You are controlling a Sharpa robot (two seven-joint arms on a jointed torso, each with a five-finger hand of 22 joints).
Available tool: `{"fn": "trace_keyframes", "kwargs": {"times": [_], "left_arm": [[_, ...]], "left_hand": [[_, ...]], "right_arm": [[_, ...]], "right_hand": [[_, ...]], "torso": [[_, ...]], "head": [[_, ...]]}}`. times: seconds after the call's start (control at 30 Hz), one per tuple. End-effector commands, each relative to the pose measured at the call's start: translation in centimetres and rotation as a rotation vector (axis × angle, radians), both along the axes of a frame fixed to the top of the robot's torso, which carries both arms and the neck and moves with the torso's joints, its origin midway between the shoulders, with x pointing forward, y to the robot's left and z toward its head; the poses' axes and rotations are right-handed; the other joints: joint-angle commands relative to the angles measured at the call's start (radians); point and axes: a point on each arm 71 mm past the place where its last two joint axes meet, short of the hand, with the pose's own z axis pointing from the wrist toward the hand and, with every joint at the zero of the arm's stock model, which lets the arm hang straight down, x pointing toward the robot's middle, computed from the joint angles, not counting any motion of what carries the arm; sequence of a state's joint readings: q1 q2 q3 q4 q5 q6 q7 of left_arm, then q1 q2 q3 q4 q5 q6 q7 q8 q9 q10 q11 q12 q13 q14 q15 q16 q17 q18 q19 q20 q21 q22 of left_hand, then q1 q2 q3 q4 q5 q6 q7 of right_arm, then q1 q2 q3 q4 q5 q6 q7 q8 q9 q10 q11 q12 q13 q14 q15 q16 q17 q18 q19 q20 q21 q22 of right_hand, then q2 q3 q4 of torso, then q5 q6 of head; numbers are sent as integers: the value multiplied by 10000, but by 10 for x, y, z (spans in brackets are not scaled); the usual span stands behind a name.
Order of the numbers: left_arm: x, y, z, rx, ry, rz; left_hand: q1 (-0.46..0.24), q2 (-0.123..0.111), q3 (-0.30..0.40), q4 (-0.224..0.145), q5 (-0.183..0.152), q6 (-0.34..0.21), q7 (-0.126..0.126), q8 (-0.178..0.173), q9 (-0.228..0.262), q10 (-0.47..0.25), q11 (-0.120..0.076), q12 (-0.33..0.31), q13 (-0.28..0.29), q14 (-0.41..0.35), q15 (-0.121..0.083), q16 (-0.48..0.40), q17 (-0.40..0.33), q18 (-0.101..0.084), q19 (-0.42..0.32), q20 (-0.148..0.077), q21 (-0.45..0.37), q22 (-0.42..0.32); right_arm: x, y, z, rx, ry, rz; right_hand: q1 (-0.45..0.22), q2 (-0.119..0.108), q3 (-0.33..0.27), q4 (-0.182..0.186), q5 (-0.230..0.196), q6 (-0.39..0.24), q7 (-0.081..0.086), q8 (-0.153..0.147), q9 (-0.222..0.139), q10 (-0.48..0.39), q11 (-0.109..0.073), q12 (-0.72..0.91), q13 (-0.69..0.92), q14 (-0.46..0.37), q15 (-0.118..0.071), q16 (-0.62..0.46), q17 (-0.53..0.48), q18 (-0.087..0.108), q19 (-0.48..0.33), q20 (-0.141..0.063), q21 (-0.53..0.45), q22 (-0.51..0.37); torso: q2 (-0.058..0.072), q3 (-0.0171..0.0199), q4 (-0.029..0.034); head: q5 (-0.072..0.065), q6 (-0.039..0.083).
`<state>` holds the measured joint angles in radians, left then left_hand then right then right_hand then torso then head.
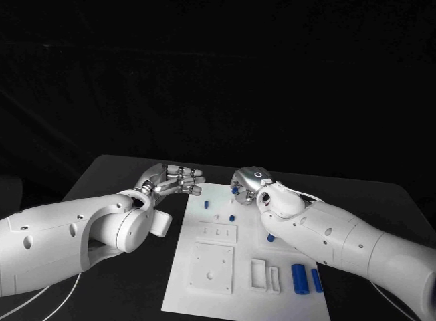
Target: Assemble the parts on the task board
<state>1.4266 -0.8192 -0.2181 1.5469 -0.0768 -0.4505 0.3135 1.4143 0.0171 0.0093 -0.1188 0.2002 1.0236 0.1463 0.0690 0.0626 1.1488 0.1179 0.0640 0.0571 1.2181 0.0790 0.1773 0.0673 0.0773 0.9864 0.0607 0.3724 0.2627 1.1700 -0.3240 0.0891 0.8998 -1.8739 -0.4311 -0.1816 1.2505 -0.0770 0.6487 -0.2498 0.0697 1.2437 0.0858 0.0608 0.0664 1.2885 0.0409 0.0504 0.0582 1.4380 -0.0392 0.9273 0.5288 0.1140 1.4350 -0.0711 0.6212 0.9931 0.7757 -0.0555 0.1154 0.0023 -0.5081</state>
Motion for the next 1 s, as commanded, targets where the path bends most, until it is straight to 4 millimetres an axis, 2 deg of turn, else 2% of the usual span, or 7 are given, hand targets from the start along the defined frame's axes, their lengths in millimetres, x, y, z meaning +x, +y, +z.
{"fn": "trace_keyframes", "kwargs": {"times": [0.03,0.17,0.5,0.8,0.9,1.0], "left_arm": [[0,-4,3,-17,-95,-225],[0,-4,4,-14,-108,-232],[0,-4,5,7,-118,-268],[0,-5,6,12,-112,-294],[0,-5,6,14,-112,-293],[0,-5,6,18,-115,-287]], "left_hand": [[-64,23,-43,5,-2,-67,5,-25,8,-82,7,-36,10,-46,15,31,-13,-28,67,7,-37,-11],[-64,23,-43,5,-2,-67,5,-25,8,-82,7,-36,10,-46,15,31,-13,-28,67,7,-37,-11],[-71,49,-96,-16,-17,-69,6,-26,8,-101,13,-35,10,-50,18,29,-13,-29,78,12,-62,-30],[-71,49,-96,-16,-17,-69,6,-26,8,-101,13,-35,10,-50,18,29,-13,-29,78,12,-62,-30],[-72,49,-120,-14,-34,-70,7,-25,8,-126,21,-35,10,-51,22,29,-13,-29,86,15,-77,-43],[-72,49,-120,-14,-34,-70,7,-25,8,-126,21,-35,10,-51,22,29,-13,-29,86,15,-77,-43]], "right_arm": [[0,0,1,-106,-154,-36],[1,0,-1,-178,-75,-56],[4,-4,-3,-342,66,-293],[5,-4,-4,-385,71,-348],[5,-3,-5,-377,155,-299],[5,-3,-5,-296,256,-252]], "right_hand": [[70,-44,67,-19,17,66,15,29,22,68,15,75,16,-4,-74,-49,-9,163,70,19,-33,8],[70,-45,75,-25,18,63,15,26,20,62,17,73,15,-4,-76,-50,-31,161,147,17,-281,259],[70,-46,95,-18,22,-20,40,25,15,-49,52,72,13,-7,-43,-100,-66,170,142,46,-506,270],[77,-78,144,-5,39,-57,52,22,11,-107,73,72,13,4,-17,-109,-79,176,181,70,-612,334],[63,-133,150,-1,50,-268,117,10,-10,-368,156,71,9,18,65,-103,-85,159,193,130,-675,356],[-5,-361,40,-4,252,-840,270,3,-39,-1037,361,74,0,11,215,-117,-110,201,178,249,-872,288]], "torso": [[16,-17,-2],[21,-24,-3],[31,-29,-7],[33,-49,1],[36,-50,-4],[36,-57,-4]], "head": [[8,17],[17,25],[11,30],[2,24],[0,23],[0,21]]}}
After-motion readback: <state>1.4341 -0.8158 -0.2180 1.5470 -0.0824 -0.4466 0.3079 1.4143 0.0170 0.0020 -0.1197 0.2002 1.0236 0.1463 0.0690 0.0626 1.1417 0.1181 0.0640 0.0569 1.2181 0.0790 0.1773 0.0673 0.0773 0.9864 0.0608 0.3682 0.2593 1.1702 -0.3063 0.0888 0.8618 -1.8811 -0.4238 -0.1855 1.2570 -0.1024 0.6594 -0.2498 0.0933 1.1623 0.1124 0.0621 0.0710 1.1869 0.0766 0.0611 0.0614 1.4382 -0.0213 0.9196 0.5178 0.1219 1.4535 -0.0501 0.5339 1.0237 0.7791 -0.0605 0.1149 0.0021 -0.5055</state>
